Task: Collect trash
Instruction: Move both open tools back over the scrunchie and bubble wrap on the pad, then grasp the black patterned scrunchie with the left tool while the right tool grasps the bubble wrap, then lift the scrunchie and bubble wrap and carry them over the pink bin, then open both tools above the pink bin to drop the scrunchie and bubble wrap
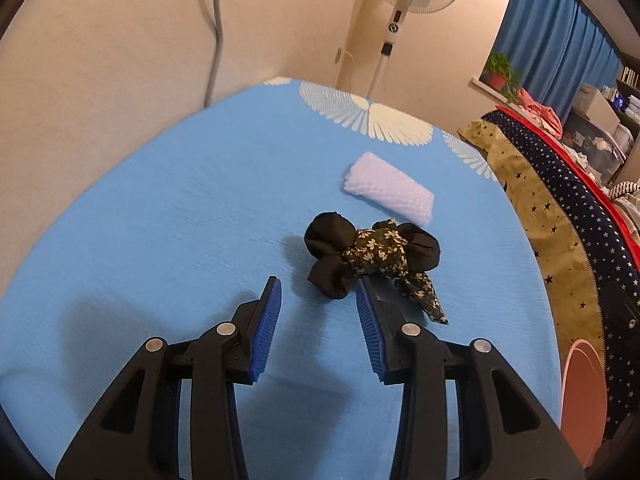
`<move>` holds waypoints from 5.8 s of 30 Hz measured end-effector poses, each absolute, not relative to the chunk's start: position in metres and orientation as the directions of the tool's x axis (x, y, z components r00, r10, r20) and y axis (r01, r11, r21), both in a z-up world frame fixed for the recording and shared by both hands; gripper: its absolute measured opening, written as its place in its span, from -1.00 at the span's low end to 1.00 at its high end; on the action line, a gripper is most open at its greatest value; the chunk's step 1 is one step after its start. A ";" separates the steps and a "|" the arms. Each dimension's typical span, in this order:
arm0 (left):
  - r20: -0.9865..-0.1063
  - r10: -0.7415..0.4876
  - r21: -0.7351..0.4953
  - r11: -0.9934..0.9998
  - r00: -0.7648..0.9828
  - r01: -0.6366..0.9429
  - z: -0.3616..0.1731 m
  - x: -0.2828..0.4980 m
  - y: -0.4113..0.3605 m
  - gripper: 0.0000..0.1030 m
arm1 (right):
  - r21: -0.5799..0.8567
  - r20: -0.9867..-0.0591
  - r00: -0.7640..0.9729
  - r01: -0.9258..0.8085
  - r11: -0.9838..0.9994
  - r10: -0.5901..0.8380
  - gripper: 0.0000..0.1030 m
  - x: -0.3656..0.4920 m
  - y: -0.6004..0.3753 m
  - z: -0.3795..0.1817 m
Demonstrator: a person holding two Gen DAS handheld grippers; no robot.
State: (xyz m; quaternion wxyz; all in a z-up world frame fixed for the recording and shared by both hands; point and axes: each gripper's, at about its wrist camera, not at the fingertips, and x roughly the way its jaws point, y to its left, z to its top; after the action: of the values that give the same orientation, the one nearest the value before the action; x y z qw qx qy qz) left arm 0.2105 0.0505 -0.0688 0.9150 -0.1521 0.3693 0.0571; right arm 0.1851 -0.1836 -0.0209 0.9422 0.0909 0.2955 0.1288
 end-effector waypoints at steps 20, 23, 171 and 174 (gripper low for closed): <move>-0.708 0.025 -0.276 0.910 0.706 -0.308 -0.076 0.226 0.074 -0.91 | 0.234 -0.624 0.672 -0.326 0.916 0.398 -0.30 0.293 -0.107 -0.051; -0.708 0.069 -0.273 0.891 0.702 -0.364 -0.076 0.223 0.084 -0.91 | 0.243 -0.646 0.649 -0.324 0.914 0.402 -0.30 0.307 -0.098 -0.061; -0.579 -0.519 -0.219 0.842 0.629 0.492 -0.018 0.124 -0.203 -0.93 | -0.027 -0.575 0.730 0.434 0.901 -0.369 -0.81 0.047 -0.333 0.026; -0.603 -0.529 -0.227 0.831 0.597 0.507 -0.025 0.125 -0.208 -0.83 | -0.027 -0.593 0.716 0.440 0.898 -0.369 -0.80 0.048 -0.335 0.023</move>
State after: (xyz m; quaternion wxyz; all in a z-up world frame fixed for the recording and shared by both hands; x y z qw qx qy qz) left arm 0.1249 -0.2076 -0.0246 0.8933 -0.0159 0.3429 -0.2900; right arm 0.0477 -0.3351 0.0231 0.9245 0.0578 0.3069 -0.2187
